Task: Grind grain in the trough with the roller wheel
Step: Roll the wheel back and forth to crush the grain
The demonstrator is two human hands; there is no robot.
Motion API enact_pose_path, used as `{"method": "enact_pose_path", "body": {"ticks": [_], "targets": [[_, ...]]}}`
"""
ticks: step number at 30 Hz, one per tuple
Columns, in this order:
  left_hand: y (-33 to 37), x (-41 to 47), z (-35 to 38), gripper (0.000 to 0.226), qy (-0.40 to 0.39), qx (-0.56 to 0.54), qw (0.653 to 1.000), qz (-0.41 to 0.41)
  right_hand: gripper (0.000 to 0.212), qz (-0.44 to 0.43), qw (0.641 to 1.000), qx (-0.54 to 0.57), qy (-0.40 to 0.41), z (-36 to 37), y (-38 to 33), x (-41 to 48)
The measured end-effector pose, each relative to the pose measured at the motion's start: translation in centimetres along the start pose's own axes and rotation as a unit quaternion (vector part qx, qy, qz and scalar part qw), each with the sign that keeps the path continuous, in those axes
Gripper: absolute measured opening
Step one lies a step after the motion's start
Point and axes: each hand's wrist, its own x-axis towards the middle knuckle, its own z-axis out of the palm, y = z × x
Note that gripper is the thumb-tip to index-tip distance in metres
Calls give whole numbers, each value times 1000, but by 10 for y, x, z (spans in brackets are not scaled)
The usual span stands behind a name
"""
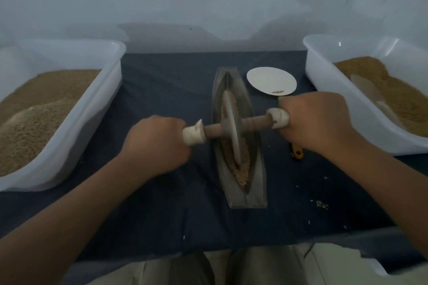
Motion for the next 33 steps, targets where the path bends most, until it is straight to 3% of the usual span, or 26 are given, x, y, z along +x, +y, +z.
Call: {"method": "enact_pose_path", "body": {"ticks": [6,11,13,16,19,22,25,28,33], "targets": [[11,108,-21,23,-23,44,998,-35,37,117,992,-45,-5,17,4,68],[10,68,-25,21,-62,49,997,11,31,102,994,-2,-40,2,-4,20],[6,29,-23,25,-9,66,996,55,35,70,998,-4,-6,-7,-7,-14],[6,4,-23,29,85,72,990,83,39,51,997,32,-39,-8,-4,-32],[9,40,-14,31,15,64,997,34,44,62,998,16,-15,8,1,-3],[12,96,-19,32,7,72,997,-7,42,103,995,-11,12,27,7,46],[22,110,-33,29,5,81,997,0,39,145,989,-24,-34,28,12,71],[24,78,-35,29,-14,83,996,20,39,140,988,-14,-70,18,8,35],[12,-3,-14,59,117,73,986,90,34,48,998,33,6,2,1,-41]]}}
